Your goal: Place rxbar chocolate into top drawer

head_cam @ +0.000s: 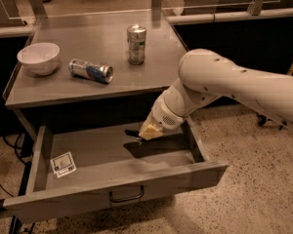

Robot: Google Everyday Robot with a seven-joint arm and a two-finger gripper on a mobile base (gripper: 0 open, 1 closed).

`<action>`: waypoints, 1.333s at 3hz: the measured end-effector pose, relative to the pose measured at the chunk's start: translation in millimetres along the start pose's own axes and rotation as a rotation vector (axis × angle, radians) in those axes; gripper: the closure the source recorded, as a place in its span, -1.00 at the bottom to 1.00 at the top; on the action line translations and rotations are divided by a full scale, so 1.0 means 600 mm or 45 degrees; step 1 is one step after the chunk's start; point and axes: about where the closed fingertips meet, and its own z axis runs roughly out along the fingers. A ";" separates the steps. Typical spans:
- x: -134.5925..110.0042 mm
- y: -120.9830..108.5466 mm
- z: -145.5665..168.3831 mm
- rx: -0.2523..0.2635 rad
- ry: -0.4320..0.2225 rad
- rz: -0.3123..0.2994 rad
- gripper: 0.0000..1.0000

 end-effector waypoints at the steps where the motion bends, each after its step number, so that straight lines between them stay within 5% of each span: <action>1: 0.001 0.001 0.034 -0.010 0.015 -0.027 1.00; 4: 0.052 -0.012 0.106 0.009 0.130 -0.087 1.00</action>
Offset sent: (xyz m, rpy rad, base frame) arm 0.0005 0.0218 -0.0547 -0.0933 -0.0270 0.0757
